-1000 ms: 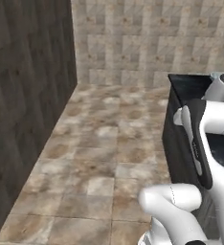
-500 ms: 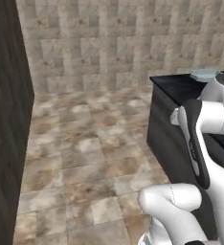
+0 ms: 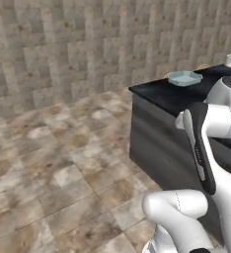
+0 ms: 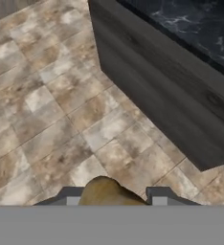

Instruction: Place the cold items (banana and garlic) from the fridge in one tupperware on the dining counter. Place the warm items (hot dog and kebab skewer) in the stove area in another tupperware.

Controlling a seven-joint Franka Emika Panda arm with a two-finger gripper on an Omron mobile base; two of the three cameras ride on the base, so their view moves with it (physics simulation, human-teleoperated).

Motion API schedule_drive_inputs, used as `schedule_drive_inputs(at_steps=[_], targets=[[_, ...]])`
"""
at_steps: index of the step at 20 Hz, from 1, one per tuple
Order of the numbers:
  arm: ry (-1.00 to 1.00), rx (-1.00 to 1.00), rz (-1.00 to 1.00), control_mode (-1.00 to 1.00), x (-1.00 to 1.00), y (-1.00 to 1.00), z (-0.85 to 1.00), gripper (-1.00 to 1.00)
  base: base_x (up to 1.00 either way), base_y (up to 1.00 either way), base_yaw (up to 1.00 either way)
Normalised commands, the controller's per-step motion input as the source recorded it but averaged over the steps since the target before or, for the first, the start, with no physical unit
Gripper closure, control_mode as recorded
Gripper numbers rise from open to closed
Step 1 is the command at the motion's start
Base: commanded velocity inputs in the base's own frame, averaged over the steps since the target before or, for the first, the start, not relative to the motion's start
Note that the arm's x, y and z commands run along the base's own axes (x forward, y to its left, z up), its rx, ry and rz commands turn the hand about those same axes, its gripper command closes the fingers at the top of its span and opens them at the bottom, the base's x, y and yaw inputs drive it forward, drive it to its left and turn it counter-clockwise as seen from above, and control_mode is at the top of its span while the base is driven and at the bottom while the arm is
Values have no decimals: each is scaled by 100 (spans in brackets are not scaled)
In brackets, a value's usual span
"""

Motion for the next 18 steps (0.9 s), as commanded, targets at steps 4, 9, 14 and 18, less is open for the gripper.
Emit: schedule_drive_inputs(at_steps=[4, 9, 14, 18], targets=[[0, 0, 0, 100, 0, 0, 0, 100, 76, 88, -51], [0, 0, 0, 100, 0, 0, 0, 100, 74, 94, -49], [0, 0, 0, 100, 0, 0, 0, 100, 72, 99, -46], [0, 0, 0, 100, 0, 0, 0, 100, 70, 100, -45]])
